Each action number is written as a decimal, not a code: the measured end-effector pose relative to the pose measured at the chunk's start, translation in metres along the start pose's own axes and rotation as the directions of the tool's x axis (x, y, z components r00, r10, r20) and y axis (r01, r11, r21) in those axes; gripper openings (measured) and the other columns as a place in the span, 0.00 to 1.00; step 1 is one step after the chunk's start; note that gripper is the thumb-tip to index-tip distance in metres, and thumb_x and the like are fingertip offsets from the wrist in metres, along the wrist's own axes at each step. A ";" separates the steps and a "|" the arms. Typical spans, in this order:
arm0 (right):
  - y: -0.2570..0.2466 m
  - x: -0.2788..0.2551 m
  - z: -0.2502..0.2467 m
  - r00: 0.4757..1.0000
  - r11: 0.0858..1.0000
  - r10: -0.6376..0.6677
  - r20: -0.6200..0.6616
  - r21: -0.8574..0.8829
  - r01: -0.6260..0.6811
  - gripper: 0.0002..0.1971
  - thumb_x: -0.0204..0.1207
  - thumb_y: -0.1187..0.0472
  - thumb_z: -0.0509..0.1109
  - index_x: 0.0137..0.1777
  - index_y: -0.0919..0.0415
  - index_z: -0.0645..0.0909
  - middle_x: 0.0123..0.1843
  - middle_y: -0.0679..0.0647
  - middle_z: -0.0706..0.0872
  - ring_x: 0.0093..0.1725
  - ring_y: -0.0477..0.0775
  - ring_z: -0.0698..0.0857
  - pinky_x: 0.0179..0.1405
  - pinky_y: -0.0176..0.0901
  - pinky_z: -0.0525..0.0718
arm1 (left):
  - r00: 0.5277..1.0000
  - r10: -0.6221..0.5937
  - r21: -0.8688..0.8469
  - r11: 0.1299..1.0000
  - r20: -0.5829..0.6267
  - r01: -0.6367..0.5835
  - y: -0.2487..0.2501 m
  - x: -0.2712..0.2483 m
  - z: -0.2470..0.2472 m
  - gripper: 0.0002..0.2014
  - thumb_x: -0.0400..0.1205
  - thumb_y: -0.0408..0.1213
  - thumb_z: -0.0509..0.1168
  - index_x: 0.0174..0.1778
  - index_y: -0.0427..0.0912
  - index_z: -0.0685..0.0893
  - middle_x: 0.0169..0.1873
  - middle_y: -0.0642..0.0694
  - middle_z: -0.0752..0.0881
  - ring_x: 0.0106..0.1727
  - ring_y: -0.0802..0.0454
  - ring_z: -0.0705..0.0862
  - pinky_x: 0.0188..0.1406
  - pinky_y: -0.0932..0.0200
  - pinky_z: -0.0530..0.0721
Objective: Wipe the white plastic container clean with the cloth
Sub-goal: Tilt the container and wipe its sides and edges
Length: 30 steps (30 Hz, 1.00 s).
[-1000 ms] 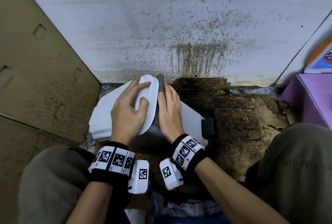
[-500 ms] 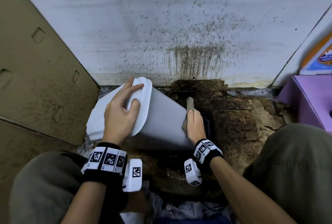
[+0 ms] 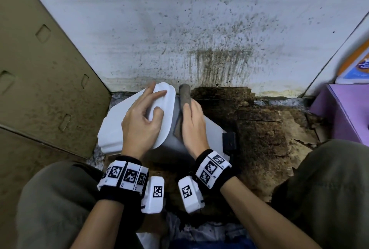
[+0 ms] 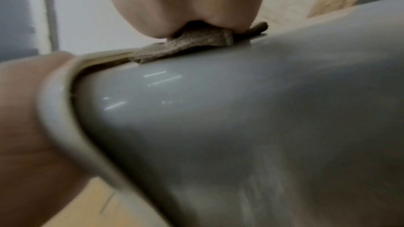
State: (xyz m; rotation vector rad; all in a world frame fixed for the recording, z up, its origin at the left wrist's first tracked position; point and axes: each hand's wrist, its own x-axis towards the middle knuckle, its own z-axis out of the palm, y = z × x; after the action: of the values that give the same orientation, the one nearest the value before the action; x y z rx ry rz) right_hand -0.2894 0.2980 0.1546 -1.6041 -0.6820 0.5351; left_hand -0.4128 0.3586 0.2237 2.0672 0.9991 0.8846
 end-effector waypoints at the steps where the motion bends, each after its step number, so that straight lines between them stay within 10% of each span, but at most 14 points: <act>1: -0.009 -0.003 0.005 1.000 1.000 0.000 0.012 0.025 0.000 0.23 0.91 0.53 0.52 0.81 0.60 0.70 0.80 0.53 0.73 0.80 0.49 0.69 0.83 0.50 0.64 | 1.000 0.003 0.009 1.000 0.002 -0.003 0.001 0.000 0.000 0.22 0.80 0.39 0.60 0.67 0.63 0.85 0.79 0.67 0.75 0.79 0.69 0.72 0.73 0.54 0.78; 11: 0.023 -0.013 -0.002 0.990 0.991 -0.132 -0.045 -0.018 0.132 0.23 0.91 0.54 0.52 0.83 0.59 0.69 0.82 0.51 0.73 0.82 0.48 0.70 0.83 0.53 0.66 | 1.000 0.010 0.011 1.000 0.011 -0.010 0.000 0.004 0.002 0.22 0.81 0.39 0.60 0.68 0.63 0.85 0.79 0.67 0.75 0.80 0.69 0.72 0.72 0.57 0.77; 19: 0.089 -0.019 -0.039 0.980 0.991 0.043 -0.194 -0.117 -0.066 0.22 0.91 0.58 0.52 0.80 0.63 0.72 0.78 0.54 0.77 0.79 0.53 0.73 0.81 0.44 0.65 | 1.000 -0.011 -0.046 0.999 0.013 0.012 -0.007 0.007 -0.001 0.22 0.80 0.40 0.59 0.67 0.63 0.86 0.78 0.69 0.75 0.78 0.73 0.72 0.72 0.64 0.71; 26: 0.061 -0.024 -0.013 0.955 0.991 0.133 -0.264 0.021 -0.132 0.24 0.89 0.54 0.52 0.83 0.58 0.70 0.82 0.52 0.75 0.82 0.51 0.70 0.84 0.51 0.63 | 1.000 -0.021 -0.020 1.000 0.020 0.021 -0.006 0.006 -0.002 0.22 0.81 0.40 0.58 0.67 0.65 0.85 0.79 0.69 0.74 0.78 0.73 0.71 0.69 0.63 0.72; 30: -0.002 -0.034 0.019 0.987 0.996 -0.038 -0.158 0.069 0.049 0.25 0.89 0.53 0.52 0.85 0.54 0.67 0.85 0.47 0.70 0.85 0.45 0.64 0.86 0.43 0.59 | 0.999 -0.022 -0.010 1.000 0.029 0.022 -0.002 0.007 0.001 0.22 0.80 0.41 0.58 0.68 0.64 0.84 0.80 0.67 0.74 0.80 0.68 0.72 0.74 0.52 0.76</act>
State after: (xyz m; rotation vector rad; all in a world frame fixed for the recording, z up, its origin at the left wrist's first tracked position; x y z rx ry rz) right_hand -0.3266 0.2879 0.1521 -1.5411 -0.5715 0.3927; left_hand -0.4094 0.3654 0.2240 2.0514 0.9980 0.8441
